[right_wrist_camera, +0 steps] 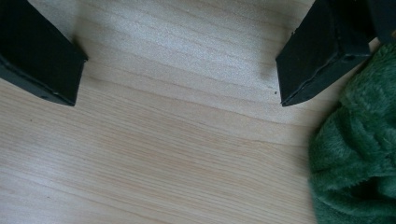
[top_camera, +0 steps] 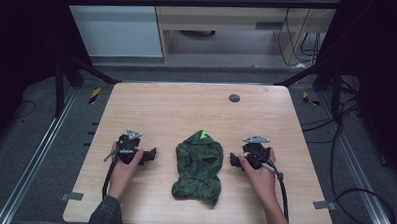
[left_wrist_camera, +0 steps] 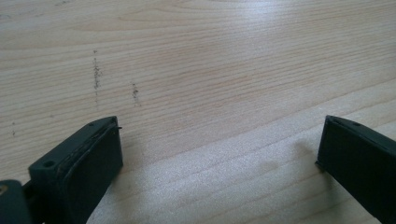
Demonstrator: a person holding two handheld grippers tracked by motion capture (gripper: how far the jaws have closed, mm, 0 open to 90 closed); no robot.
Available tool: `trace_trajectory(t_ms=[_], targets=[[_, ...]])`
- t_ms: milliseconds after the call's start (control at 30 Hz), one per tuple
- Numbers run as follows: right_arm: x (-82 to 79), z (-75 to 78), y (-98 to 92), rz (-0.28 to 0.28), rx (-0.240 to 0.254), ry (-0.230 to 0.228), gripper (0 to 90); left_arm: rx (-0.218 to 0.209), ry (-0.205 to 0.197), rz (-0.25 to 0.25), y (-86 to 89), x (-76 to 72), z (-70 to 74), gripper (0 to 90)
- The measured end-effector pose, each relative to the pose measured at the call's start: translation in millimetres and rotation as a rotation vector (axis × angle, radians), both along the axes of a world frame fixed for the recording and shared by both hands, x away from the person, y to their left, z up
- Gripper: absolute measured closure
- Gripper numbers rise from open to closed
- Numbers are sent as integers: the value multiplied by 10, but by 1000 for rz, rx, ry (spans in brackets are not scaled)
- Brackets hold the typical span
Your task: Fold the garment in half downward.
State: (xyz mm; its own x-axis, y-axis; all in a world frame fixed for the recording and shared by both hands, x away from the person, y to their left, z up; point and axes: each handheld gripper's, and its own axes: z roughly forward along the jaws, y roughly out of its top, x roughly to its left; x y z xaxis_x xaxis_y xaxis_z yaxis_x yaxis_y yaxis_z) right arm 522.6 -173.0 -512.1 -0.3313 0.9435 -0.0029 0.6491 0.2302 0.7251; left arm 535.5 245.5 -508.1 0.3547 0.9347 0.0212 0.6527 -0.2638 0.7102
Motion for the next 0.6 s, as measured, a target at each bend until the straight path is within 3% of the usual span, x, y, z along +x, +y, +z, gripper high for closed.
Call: trace_trajectory(t_ms=[367,567,600], targets=[[-3,1,3,12,0,0,13,0,2,-35,-20,-43,1,0],[-14,27,27,30,0,-6,116,13,7,-93,-87,-85,52,32],[-19,40,57,43,-11,-10,131,20,5,-126,-131,-100,94,35]])
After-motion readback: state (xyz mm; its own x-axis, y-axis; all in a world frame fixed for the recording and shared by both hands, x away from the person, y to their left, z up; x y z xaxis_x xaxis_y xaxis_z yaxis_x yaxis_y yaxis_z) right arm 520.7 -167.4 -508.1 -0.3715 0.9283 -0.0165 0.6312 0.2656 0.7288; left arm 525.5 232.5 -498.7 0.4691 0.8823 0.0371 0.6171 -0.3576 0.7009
